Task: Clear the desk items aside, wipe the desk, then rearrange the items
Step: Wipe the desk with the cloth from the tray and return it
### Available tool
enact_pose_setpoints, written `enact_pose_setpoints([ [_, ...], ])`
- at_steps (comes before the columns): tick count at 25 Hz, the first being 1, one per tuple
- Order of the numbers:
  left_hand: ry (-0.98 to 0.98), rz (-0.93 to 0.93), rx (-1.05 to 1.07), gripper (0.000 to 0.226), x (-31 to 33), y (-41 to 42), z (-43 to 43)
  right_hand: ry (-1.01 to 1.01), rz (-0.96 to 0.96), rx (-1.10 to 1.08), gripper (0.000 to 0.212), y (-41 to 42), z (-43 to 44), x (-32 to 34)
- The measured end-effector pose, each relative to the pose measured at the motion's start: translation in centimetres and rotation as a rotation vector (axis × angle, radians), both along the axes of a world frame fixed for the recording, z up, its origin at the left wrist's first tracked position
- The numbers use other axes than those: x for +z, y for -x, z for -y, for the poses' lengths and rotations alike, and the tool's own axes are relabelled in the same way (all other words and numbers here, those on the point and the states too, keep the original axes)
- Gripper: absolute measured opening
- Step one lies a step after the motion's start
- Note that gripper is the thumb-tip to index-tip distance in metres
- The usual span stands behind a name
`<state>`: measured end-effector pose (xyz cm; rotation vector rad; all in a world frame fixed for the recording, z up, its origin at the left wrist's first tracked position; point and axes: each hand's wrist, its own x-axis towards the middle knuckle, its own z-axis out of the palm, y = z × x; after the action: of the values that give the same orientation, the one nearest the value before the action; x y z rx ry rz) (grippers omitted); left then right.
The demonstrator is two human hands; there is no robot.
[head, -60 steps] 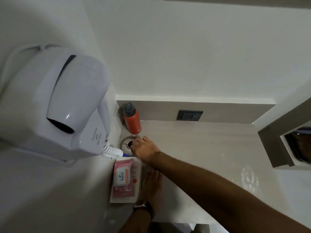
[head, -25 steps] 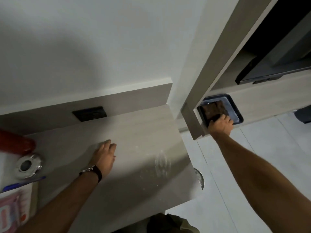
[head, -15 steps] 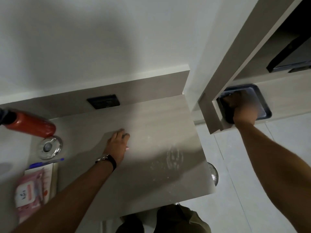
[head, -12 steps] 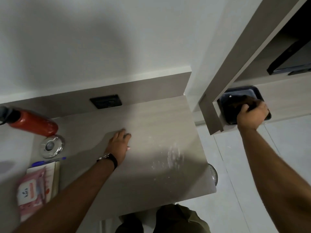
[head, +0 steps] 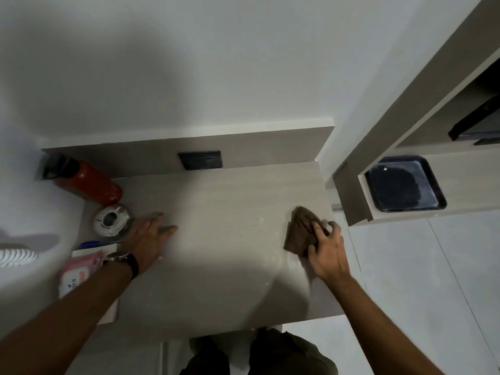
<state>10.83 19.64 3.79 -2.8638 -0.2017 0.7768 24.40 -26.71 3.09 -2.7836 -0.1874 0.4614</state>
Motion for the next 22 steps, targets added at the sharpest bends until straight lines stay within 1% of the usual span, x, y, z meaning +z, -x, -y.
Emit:
enact_pose_setpoints([
  [2, -0.051, -0.004, -0.007, 0.096, 0.2, 1.1, -0.6, 0.087, -0.029, 0.027, 0.071, -1.7, -3.3, 0.7],
  [5, -0.112, 0.051, 0.002, 0.093, 0.5, 1.1, -1.1, 0.173, 0.005, 0.16, 0.079, -2.4, -9.4, 1.7],
  [8, -0.11, 0.039, 0.029, 0.092, 1.3, 0.9, -2.3, 0.183, 0.033, 0.34, 0.085, 0.5, -15.7, 2.6],
  [10, -0.118, 0.026, 0.017, 0.092, 1.7, 0.8, -2.8, 0.152, -0.007, 0.489, 0.086, 4.3, -19.4, 2.5],
  [12, -0.13, 0.029, -0.027, 0.091, 1.6, 0.8, -2.7, 0.086, -0.058, 0.709, 0.079, 8.9, -21.8, 1.5],
  [14, -0.156, 0.032, -0.062, 0.092, 1.4, 0.9, -2.7, 0.073, -0.057, 0.97, 0.067, 13.4, -22.7, 0.3],
  [15, -0.178, 0.028, -0.076, 0.094, 1.2, 1.0, -2.8, 0.075, -0.05, 1.054, 0.063, 14.7, -22.3, -0.2],
  [16, -0.198, 0.028, -0.091, 0.095, 1.0, 1.1, -2.8, 0.081, -0.045, 1.091, 0.061, 15.1, -21.7, -0.3],
  [17, -0.212, 0.037, -0.103, 0.097, 0.8, 1.2, -2.9, 0.082, -0.036, 1.088, 0.059, 14.6, -20.9, -0.2],
  [19, -0.223, 0.05, -0.119, 0.098, 0.5, 1.2, -3.2, 0.109, 0.002, 0.968, 0.057, 11.9, -18.8, 0.2],
  [20, -0.227, 0.05, -0.129, 0.1, 0.5, 1.2, -3.4, 0.141, 0.025, 0.851, 0.056, 10.1, -17.4, 0.5],
  [22, -0.23, 0.048, -0.149, 0.102, 0.5, 1.0, -3.5, 0.22, 0.046, 0.521, 0.056, 6.3, -13.4, 1.2],
])
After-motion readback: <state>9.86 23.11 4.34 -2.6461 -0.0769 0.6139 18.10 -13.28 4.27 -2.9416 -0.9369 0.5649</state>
